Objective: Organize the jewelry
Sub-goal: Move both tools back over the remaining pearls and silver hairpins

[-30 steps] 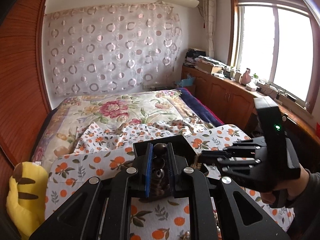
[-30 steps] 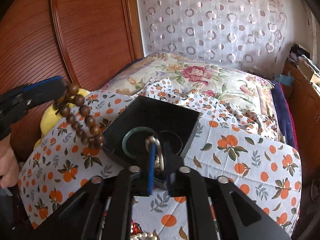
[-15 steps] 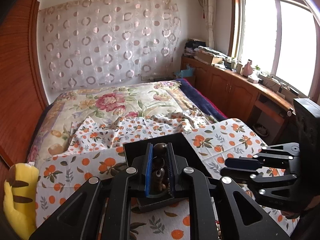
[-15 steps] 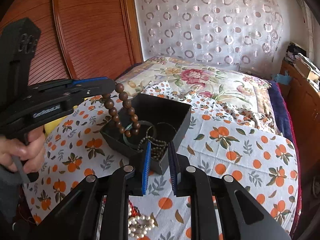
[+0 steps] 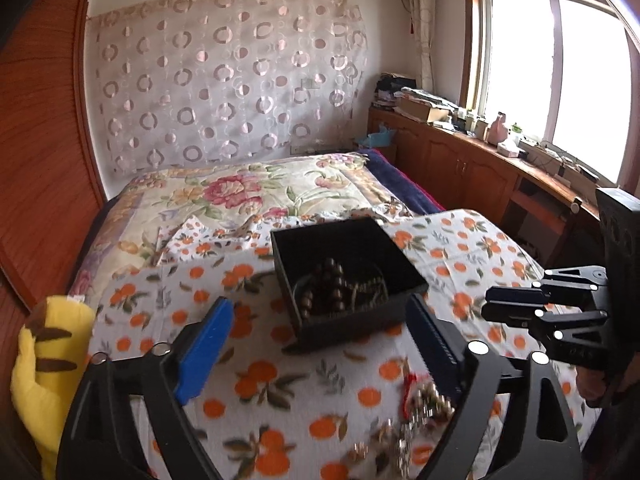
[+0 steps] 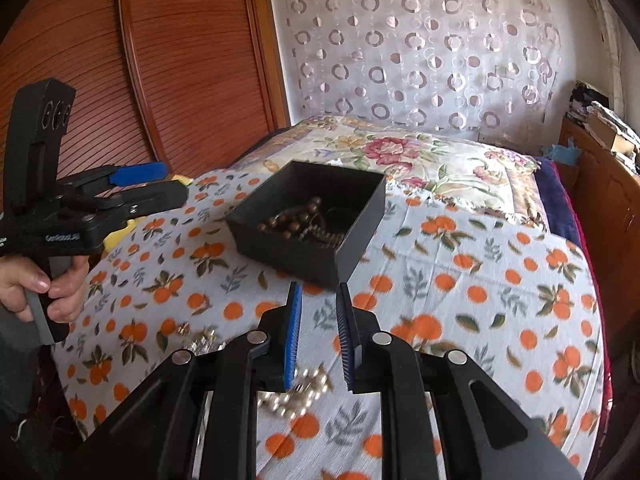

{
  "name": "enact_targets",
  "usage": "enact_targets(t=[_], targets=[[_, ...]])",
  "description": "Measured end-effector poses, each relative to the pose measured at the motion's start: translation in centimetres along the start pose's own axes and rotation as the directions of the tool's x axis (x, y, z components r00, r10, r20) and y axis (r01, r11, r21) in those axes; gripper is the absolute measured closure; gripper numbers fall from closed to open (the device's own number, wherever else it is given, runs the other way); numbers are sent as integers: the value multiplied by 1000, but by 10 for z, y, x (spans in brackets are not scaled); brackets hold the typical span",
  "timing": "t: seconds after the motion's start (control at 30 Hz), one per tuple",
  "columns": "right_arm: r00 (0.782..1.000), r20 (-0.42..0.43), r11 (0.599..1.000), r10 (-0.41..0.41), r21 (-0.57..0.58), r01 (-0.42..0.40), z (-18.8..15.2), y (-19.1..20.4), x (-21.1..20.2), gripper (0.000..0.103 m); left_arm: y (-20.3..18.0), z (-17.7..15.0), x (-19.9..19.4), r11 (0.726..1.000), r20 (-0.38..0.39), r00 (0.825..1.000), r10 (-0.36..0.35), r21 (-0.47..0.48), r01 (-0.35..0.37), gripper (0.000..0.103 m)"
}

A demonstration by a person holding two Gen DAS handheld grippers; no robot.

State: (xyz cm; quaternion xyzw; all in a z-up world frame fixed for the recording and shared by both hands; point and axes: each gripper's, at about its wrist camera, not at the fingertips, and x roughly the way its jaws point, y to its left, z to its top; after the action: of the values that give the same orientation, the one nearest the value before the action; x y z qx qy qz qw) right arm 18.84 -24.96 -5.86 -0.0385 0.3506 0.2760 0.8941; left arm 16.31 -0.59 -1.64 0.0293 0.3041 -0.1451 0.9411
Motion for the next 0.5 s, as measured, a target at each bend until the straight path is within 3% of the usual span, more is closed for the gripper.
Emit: enact_targets(t=[0.2, 0.5], targets=[[999, -39, 998, -30, -61, 28, -23, 15, 5, 78, 0, -41, -1, 1000, -60, 998, 0, 1, 0, 12], [994, -110, 995, 20, -97, -30, -42, 27, 15, 78, -1, -71, -1, 1000, -144, 990, -6, 26, 10, 12]])
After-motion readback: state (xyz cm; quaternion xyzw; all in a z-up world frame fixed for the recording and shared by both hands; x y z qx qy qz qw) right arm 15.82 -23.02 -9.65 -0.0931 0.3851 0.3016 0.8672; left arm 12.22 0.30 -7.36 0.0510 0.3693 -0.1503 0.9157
